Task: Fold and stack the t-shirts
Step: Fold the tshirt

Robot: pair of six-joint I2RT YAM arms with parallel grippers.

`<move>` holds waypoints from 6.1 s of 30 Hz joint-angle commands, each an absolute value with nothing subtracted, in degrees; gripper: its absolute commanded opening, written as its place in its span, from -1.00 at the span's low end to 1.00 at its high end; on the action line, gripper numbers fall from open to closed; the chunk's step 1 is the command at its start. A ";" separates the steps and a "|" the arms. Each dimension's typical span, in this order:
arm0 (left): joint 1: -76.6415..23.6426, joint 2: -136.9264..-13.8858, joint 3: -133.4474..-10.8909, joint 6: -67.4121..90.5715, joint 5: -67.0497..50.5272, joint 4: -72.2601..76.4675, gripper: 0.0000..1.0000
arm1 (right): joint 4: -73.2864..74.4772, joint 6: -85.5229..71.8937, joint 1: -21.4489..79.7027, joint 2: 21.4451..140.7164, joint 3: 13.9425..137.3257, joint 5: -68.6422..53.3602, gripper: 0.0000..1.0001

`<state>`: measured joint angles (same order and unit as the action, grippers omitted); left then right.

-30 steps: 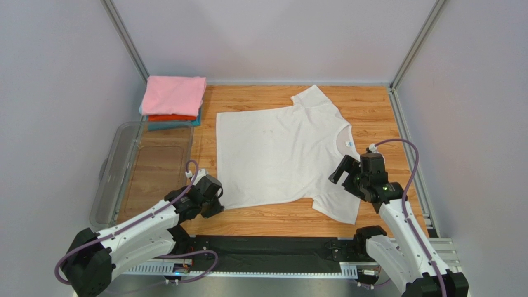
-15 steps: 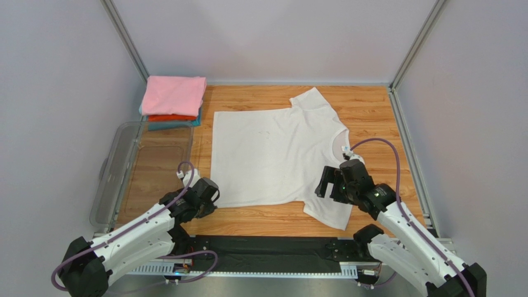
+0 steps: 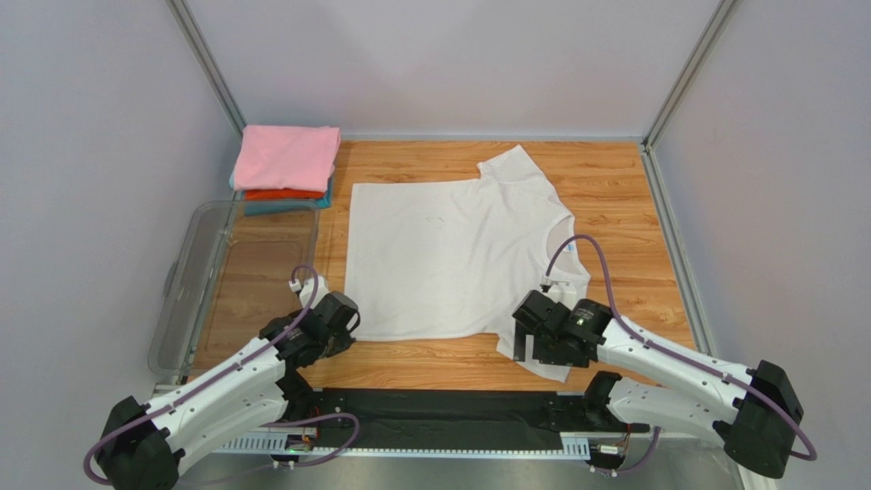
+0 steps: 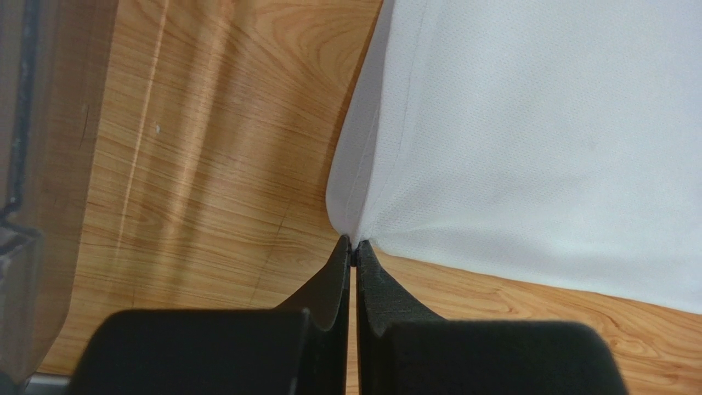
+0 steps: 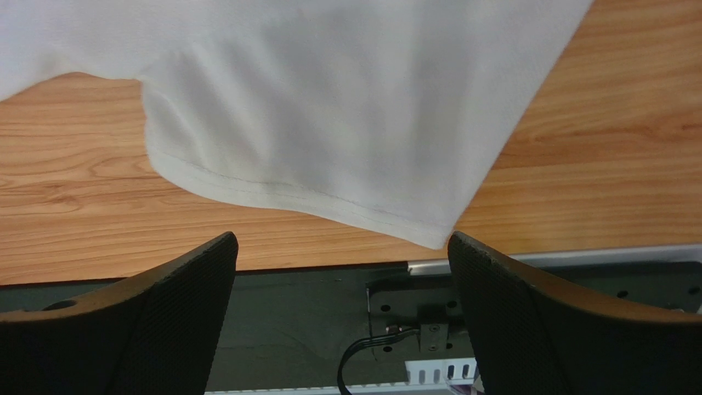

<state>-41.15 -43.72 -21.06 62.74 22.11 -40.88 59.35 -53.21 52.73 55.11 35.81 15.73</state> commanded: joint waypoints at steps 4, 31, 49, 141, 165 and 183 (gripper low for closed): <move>-40.96 -41.40 -21.88 61.61 21.36 -39.03 -1.00 | 67.94 -63.71 53.26 51.25 33.58 15.91 0.96; -40.96 -39.91 -21.62 59.50 19.25 -36.56 -1.00 | 59.24 -60.38 42.36 53.09 25.40 12.30 -0.78; -40.87 -34.28 -21.71 58.54 16.09 -38.05 -1.00 | 67.32 -61.00 42.36 35.51 29.53 12.22 -1.00; -18.37 -74.71 -45.79 40.78 13.37 -19.87 0.01 | 36.21 -23.99 9.14 104.24 83.76 -1.85 -0.05; -21.18 -80.06 -46.85 38.93 -13.09 -9.24 0.99 | 29.10 -26.10 9.67 90.43 64.25 -10.10 1.00; -25.57 -87.02 -38.07 44.29 -14.59 -2.99 0.99 | 23.47 -33.66 9.41 92.30 47.12 -2.73 1.00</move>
